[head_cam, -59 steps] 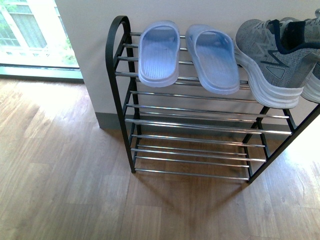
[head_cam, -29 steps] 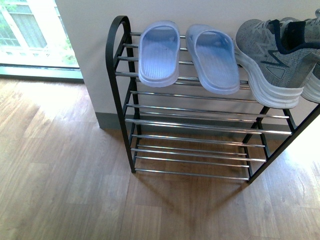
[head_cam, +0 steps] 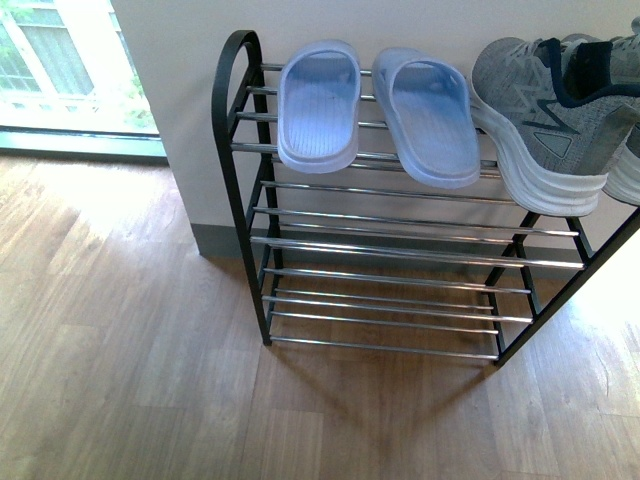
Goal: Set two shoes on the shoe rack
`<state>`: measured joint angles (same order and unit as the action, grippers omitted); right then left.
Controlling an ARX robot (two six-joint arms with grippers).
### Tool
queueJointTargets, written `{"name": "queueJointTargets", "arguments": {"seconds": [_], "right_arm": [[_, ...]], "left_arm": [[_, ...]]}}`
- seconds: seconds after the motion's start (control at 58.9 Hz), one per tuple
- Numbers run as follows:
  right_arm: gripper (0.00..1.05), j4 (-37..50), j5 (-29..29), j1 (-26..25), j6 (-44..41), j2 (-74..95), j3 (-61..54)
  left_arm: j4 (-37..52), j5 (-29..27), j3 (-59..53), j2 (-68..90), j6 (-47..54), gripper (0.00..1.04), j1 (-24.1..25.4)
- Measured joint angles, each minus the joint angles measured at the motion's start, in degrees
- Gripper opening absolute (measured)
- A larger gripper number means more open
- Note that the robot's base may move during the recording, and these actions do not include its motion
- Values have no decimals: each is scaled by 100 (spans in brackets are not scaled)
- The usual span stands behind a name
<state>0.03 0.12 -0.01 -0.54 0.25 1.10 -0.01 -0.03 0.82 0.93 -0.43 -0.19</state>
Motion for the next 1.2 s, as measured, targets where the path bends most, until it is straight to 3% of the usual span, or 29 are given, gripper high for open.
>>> {"name": "queueJointTargets", "arguments": {"seconds": [0.153, 0.39, 1.205], "right_arm": [[95, 0, 0, 0, 0, 0, -2], [95, 0, 0, 0, -2, 0, 0], [95, 0, 4, 0, 13, 0, 0]], "left_arm": [[0, 0, 0, 0, 0, 57, 0], [0, 0, 0, 0, 4, 97, 0], [0, 7, 0, -2, 17, 95, 0]]}}
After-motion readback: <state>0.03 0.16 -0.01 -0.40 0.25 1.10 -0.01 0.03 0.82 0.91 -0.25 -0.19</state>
